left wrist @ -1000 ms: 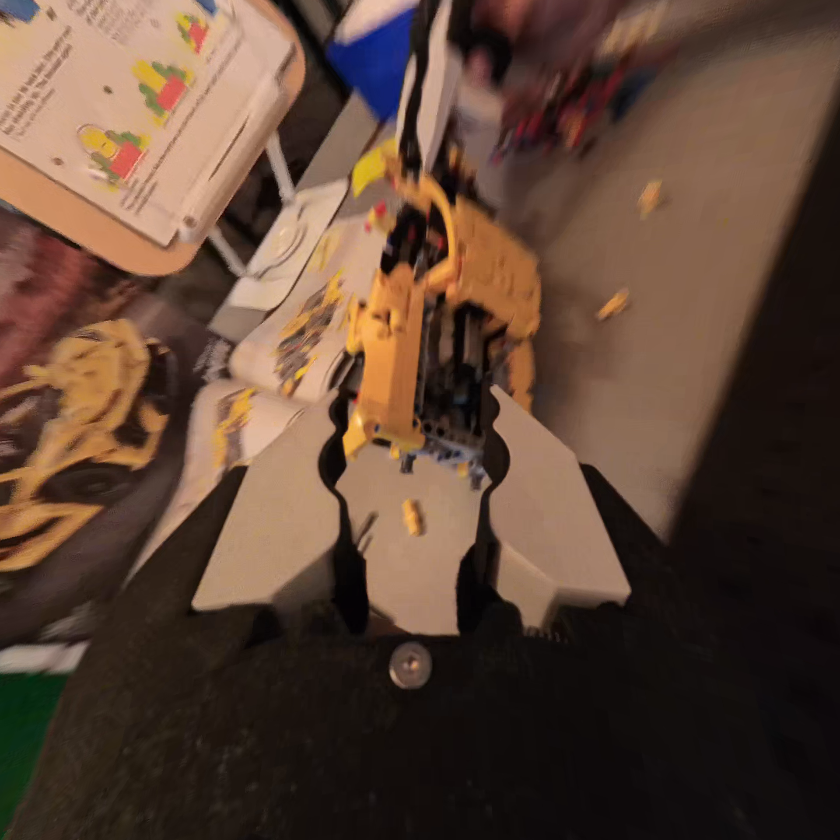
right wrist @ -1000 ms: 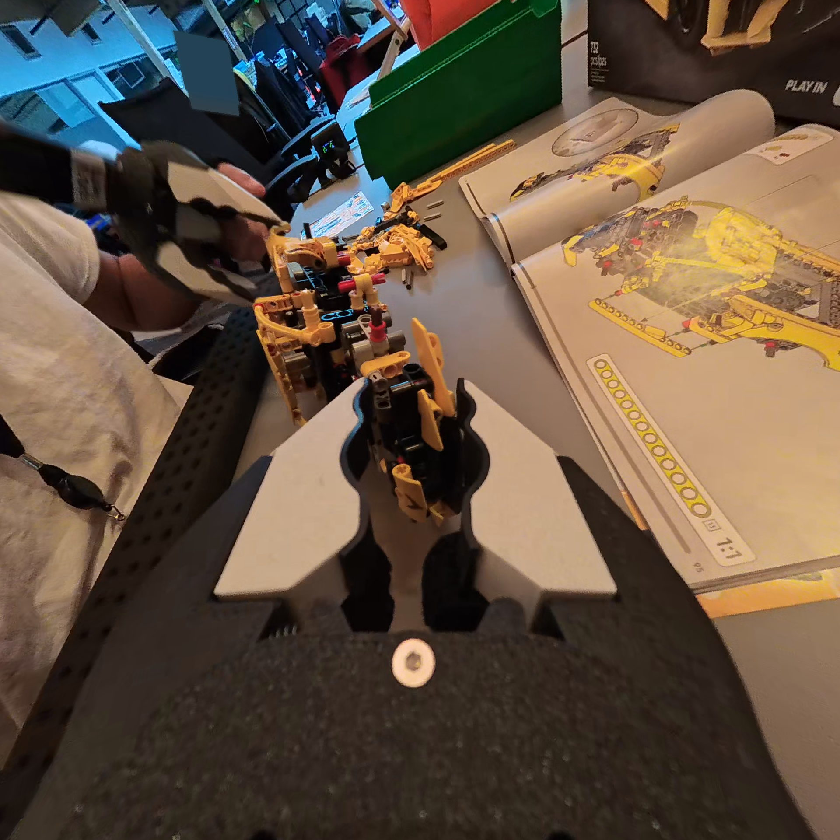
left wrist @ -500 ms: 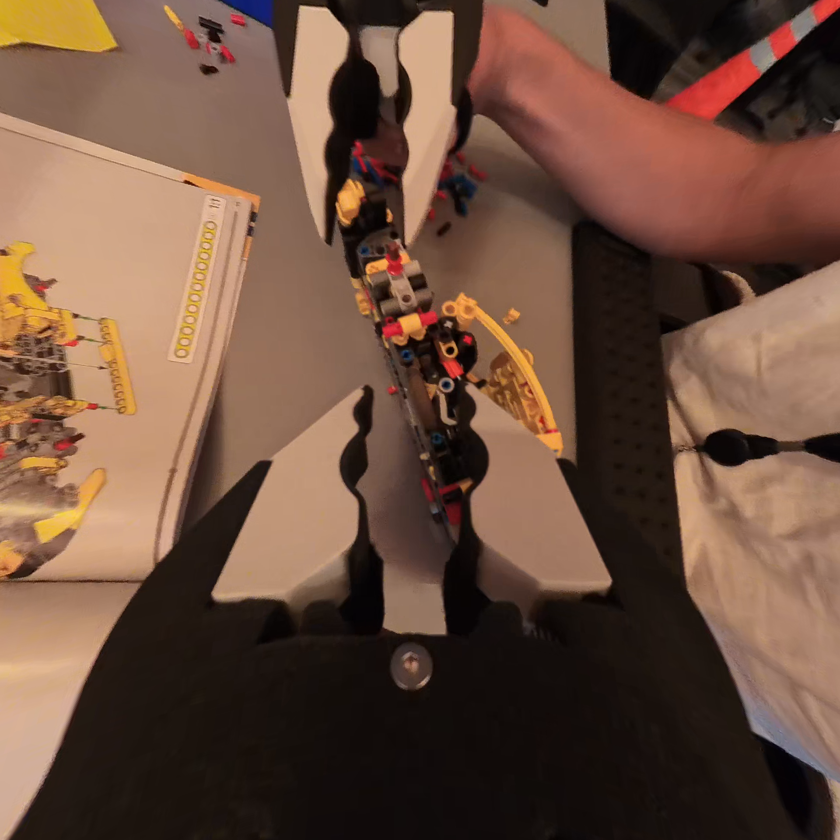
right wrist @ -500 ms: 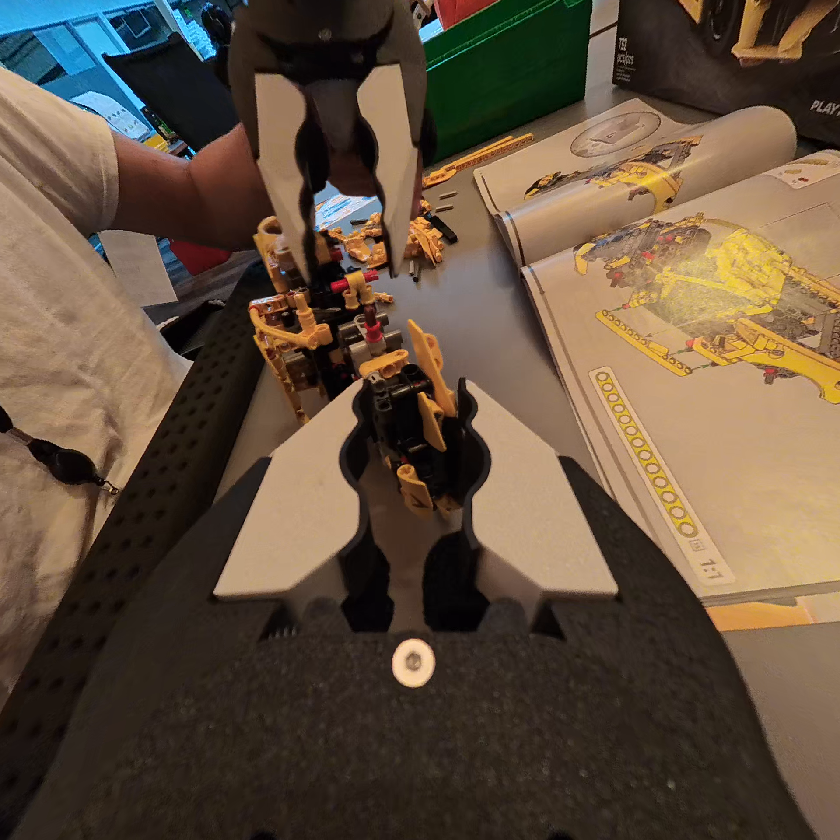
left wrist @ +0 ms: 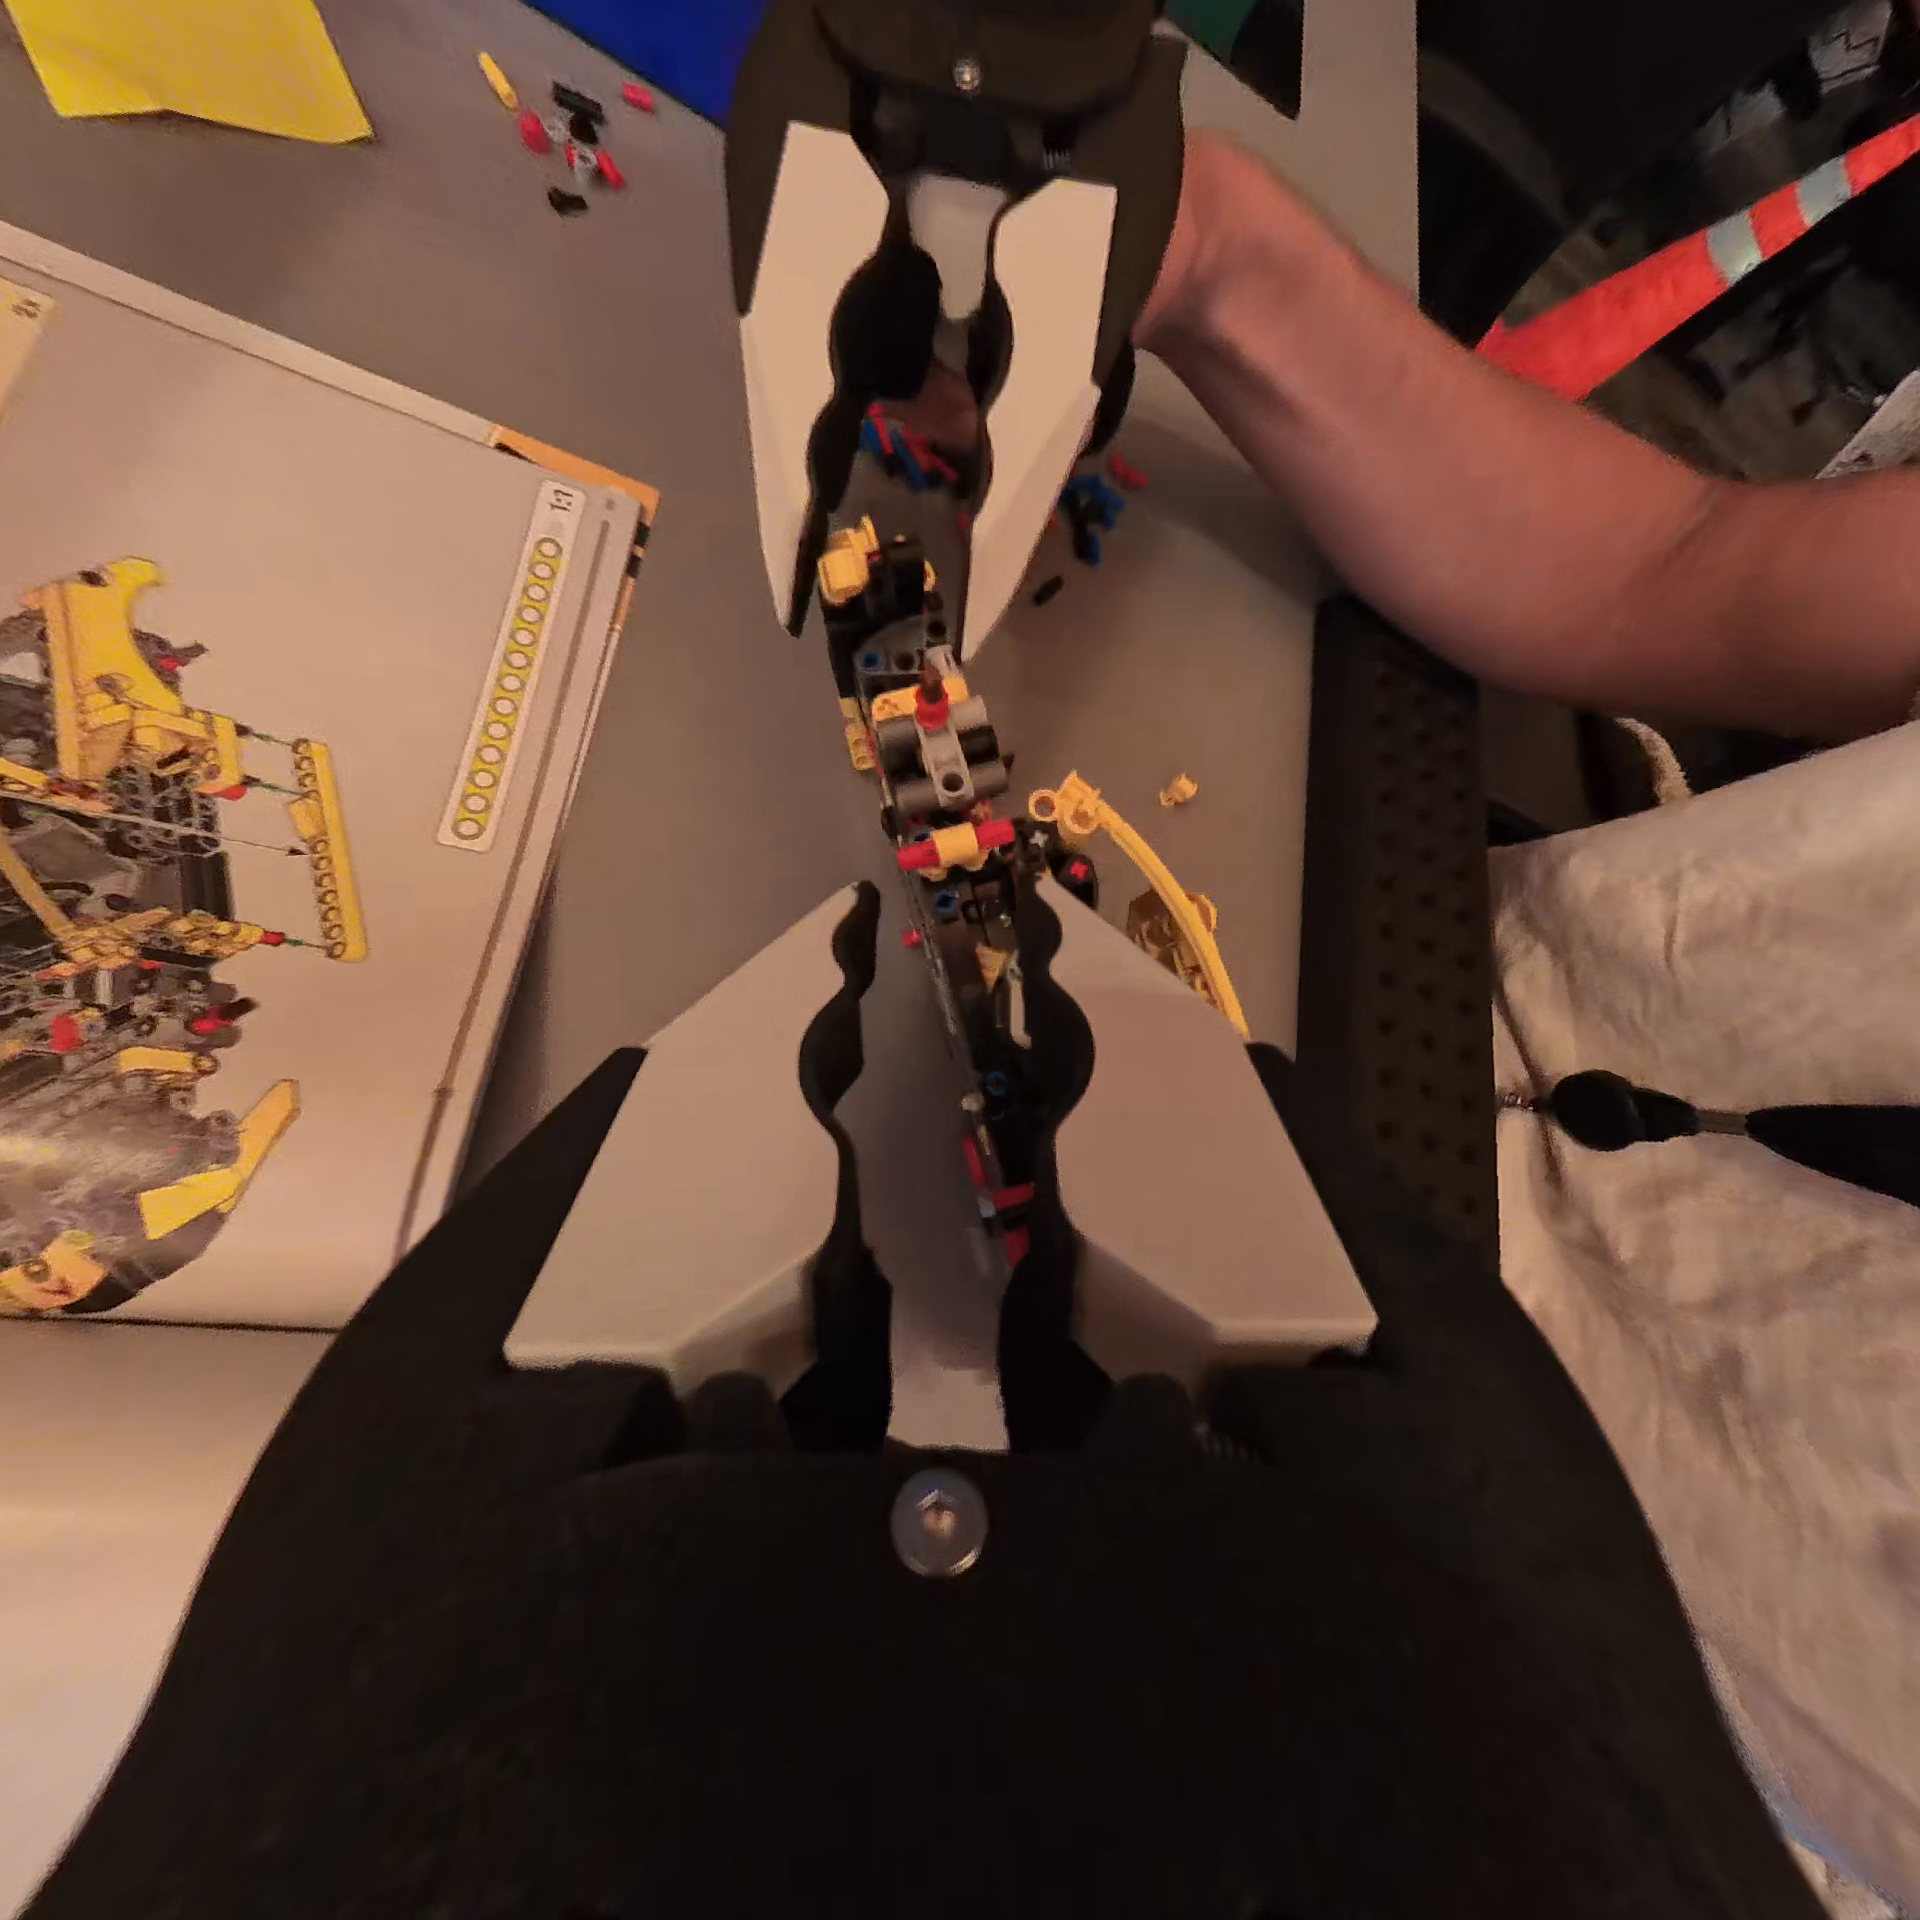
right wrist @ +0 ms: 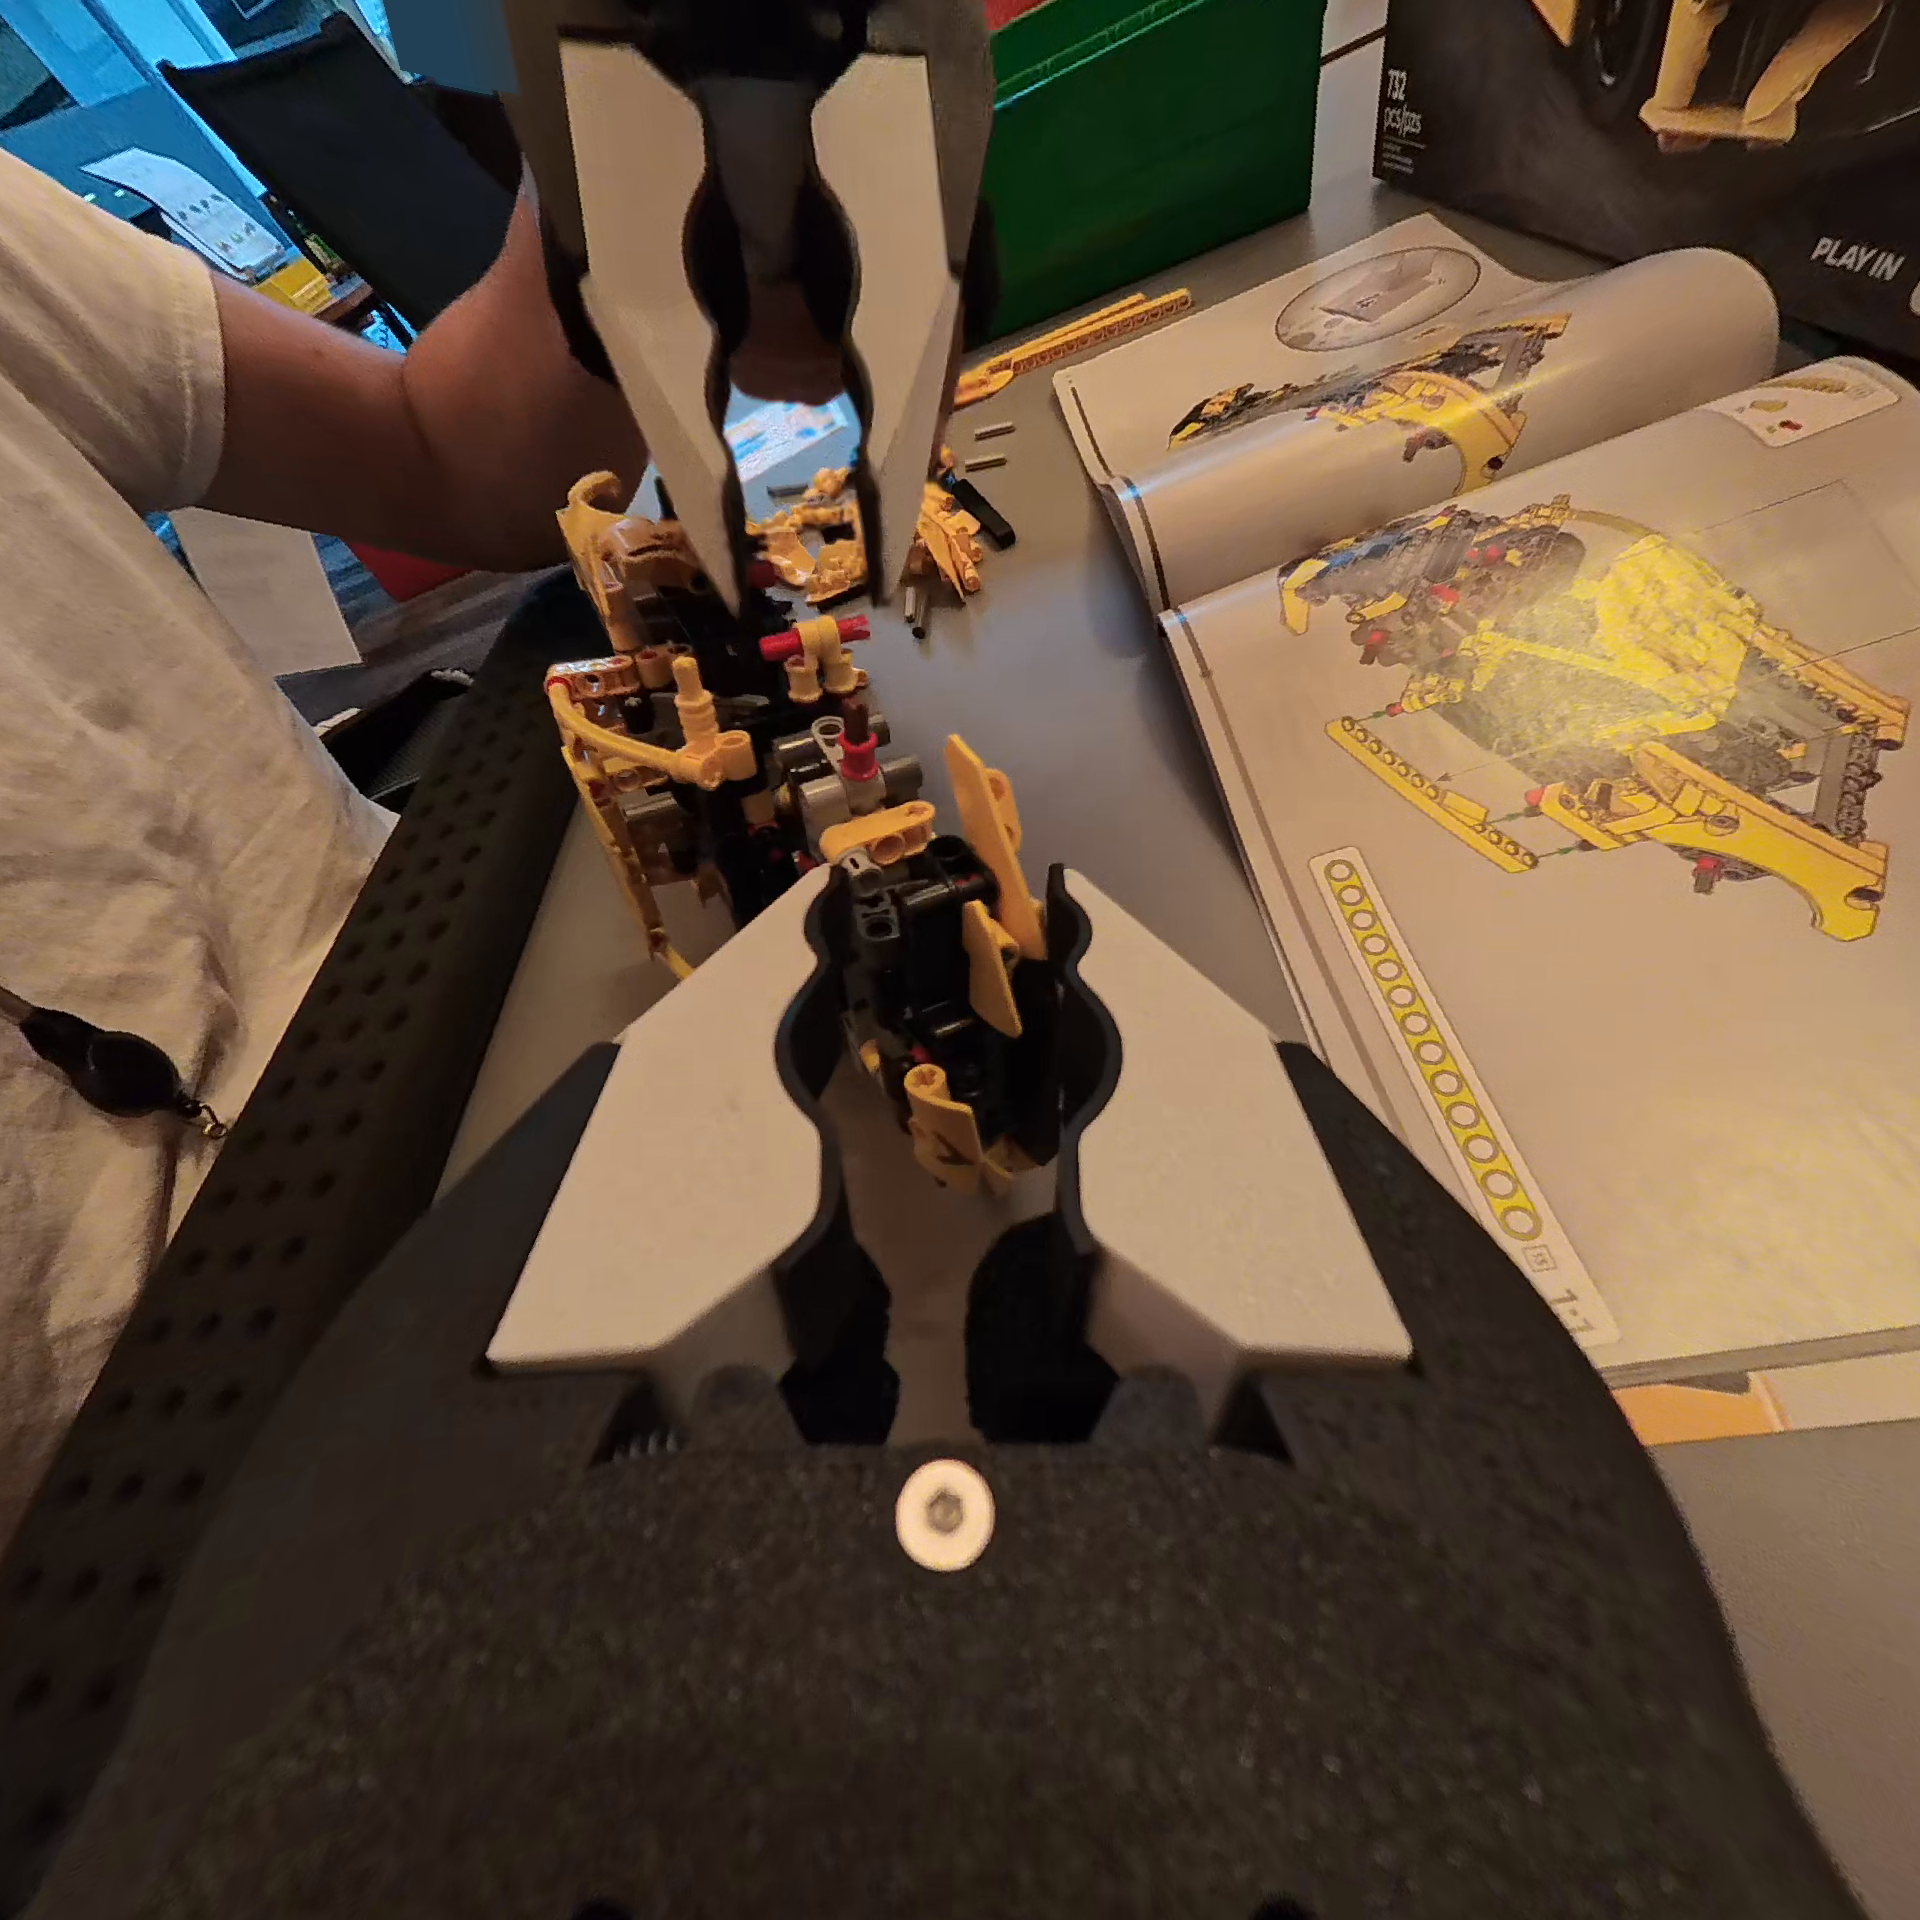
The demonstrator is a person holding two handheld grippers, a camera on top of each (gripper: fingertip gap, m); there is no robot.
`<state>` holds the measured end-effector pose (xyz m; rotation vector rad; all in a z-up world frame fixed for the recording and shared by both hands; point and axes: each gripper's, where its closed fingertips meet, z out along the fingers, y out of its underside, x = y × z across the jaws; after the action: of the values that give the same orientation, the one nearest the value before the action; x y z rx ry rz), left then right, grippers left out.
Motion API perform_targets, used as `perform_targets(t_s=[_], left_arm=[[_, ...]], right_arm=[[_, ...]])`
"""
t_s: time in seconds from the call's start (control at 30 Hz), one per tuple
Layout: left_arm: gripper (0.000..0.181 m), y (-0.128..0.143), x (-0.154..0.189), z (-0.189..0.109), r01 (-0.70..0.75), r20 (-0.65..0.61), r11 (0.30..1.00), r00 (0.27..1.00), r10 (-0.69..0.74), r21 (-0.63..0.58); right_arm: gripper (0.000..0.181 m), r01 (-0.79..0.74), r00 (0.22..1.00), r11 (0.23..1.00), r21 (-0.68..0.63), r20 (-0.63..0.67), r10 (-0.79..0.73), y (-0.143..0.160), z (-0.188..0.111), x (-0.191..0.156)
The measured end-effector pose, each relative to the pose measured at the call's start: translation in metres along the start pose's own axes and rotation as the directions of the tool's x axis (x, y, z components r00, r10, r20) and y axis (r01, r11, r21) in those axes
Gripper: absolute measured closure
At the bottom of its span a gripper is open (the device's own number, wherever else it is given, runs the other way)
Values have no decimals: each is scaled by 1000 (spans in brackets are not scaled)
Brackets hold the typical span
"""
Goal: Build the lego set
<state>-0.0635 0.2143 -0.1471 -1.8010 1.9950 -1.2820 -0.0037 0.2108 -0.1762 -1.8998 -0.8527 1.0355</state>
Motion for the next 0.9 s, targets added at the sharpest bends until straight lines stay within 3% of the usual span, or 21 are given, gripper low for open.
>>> perform_targets(t_s=[0.1, 0.23, 0.33, 0.4, 0.5, 0.6, 0.67, 0.73, 0.8, 0.9], left_arm=[[154, 8, -8, 3, 19, 34, 993, 999, -15, -117], [151, 24, 6, 11, 68, -62, 953, 994, -91, -296], [152, 30, -3, 18, 83, -12, 937, 996, -92, -338], [168, 32, 0, 21, 82, -27, 931, 995, -98, -355], [172, 31, 0, 20, 45, -18, 933, 998, -55, -356], [172, 32, -3, 19, 29, 1, 934, 1000, -31, -356], [172, 32, -6, 18, 27, 19, 938, 1000, -22, -346], [172, 32, -10, 15, 18, 51, 944, 999, -1, -330], [173, 32, -16, 13, 1, 94, 951, 995, 30, -310], [173, 32, -20, 12, 2, 110, 957, 993, 32, -289]], right_arm=[[146, 4, 1000, 1000, -9, -6, -4, 0, 0, -1], [146, 11, 1000, 1000, -14, -14, -11, 0, -1, -1], [146, 12, 1000, 1000, -17, -22, -13, 0, -1, 0], [145, 18, 999, 999, -26, -28, -19, 0, -1, 0], [145, 24, 998, 999, -29, -54, -25, -1, -1, 3], [142, 40, 986, 998, -44, -159, -46, -4, -7, 6], [138, 93, 937, 995, -47, -334, -104, -12, -27, 5], [139, 126, 902, 992, -17, -414, -122, -15, -39, -23], [137, 93, 907, 992, -81, -404, -118, 13, -32, -61], [143, 53, 901, 966, -254, -404, -156, 84, -18, -97]])
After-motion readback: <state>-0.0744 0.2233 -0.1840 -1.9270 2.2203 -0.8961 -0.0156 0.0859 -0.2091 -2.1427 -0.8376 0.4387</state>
